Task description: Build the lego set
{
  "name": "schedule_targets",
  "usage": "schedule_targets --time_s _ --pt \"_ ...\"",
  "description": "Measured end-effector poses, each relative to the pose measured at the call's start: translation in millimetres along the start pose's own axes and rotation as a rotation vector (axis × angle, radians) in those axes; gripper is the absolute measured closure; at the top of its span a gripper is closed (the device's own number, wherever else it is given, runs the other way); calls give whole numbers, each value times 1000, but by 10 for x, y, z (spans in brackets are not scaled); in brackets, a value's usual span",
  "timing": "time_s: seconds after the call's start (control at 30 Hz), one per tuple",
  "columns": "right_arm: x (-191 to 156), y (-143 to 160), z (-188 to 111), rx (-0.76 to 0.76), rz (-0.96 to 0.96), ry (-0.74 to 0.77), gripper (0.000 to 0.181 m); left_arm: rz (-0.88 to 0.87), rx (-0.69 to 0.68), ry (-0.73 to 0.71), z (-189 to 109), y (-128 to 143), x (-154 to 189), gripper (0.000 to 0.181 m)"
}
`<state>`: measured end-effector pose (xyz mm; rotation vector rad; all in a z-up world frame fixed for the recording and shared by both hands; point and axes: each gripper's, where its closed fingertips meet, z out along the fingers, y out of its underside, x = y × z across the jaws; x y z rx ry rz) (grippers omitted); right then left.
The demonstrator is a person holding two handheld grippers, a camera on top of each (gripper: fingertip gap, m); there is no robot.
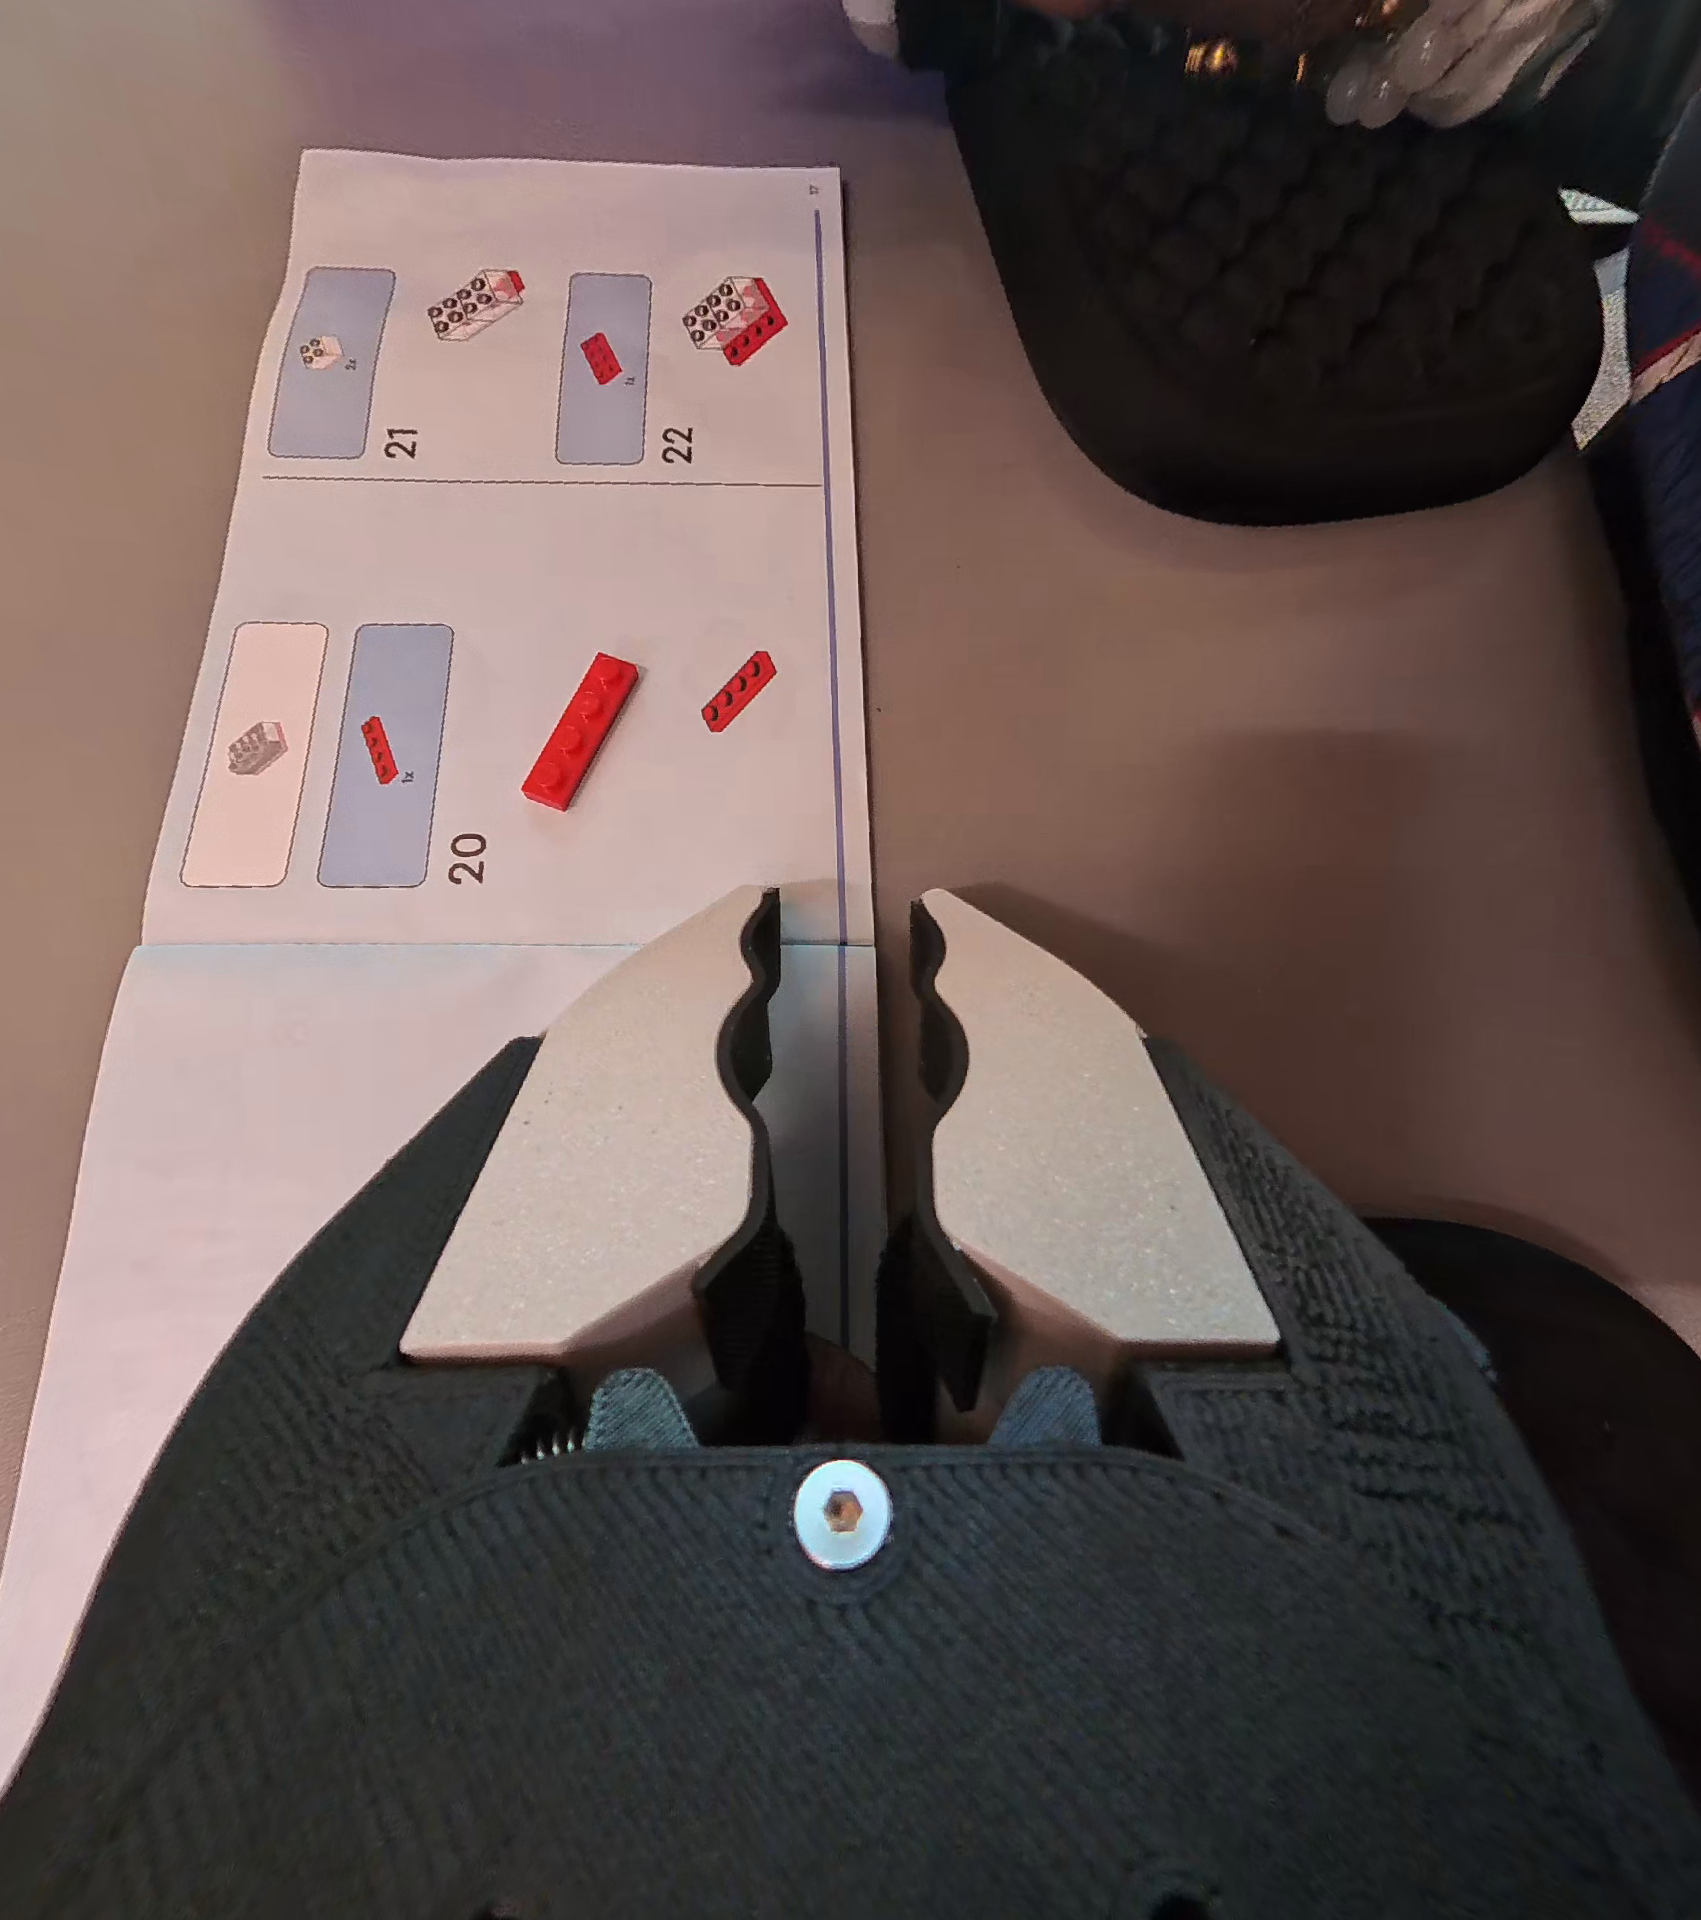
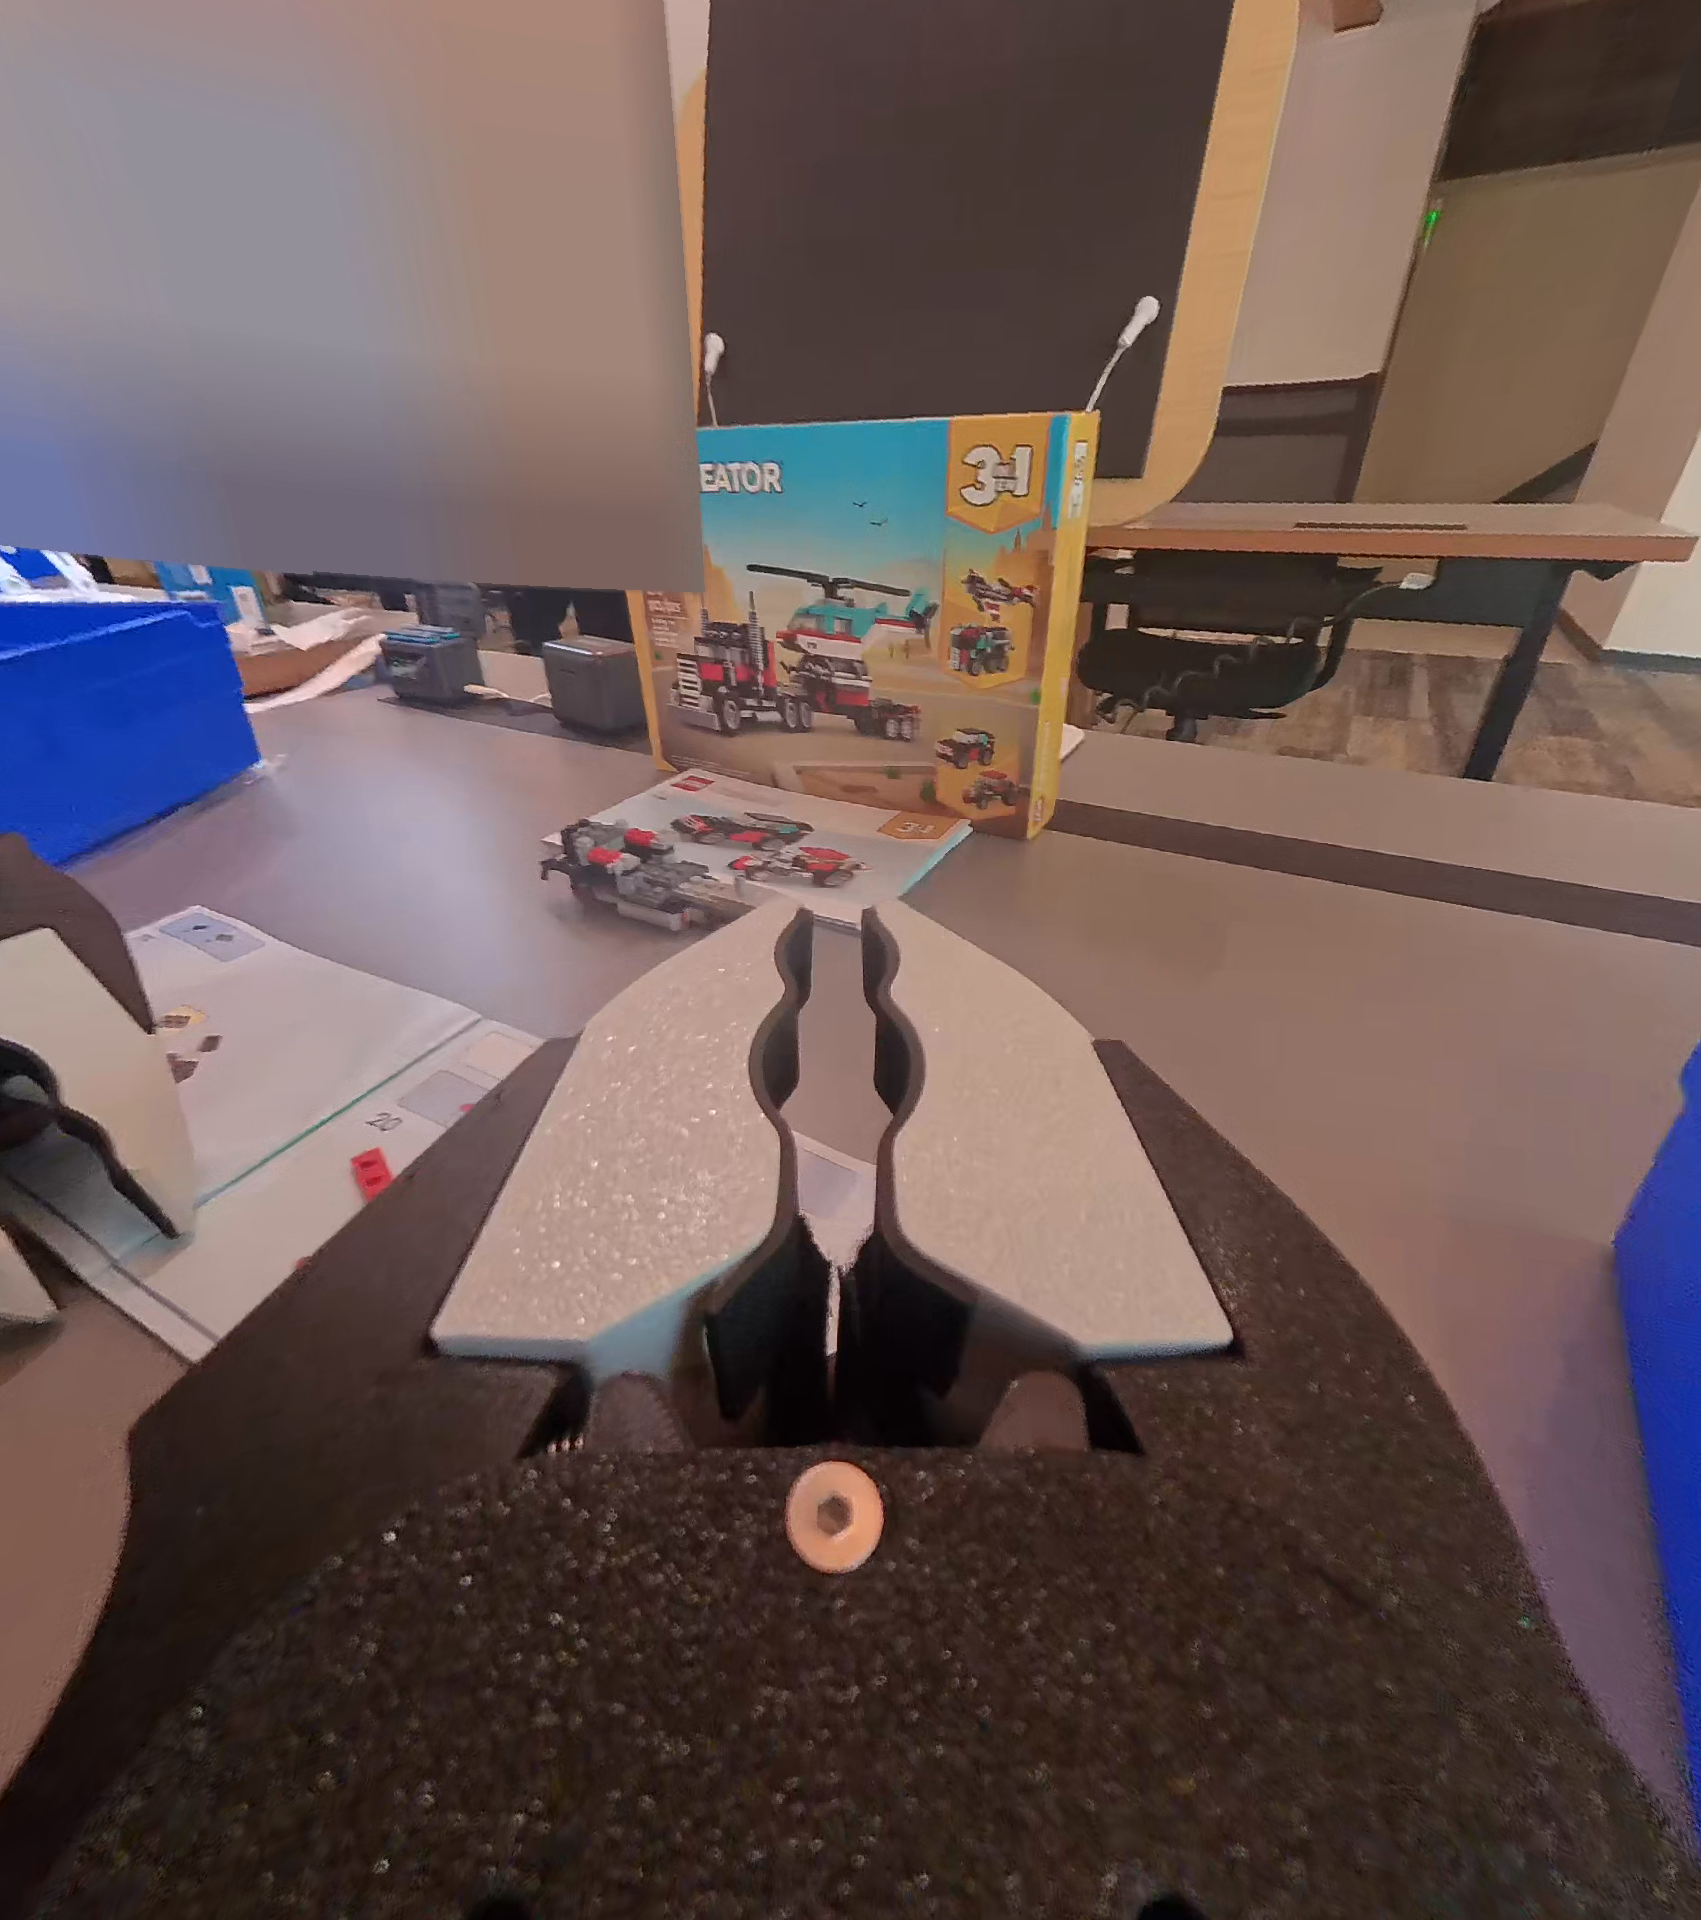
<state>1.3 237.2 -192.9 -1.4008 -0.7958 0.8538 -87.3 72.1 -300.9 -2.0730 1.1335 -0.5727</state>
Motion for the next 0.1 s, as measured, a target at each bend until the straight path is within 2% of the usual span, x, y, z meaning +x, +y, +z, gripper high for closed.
schedule_targets --time_s 0.1 --pt "39 28 1 -19 -44 33 173 -3 1 7 -1 -2 2 156"
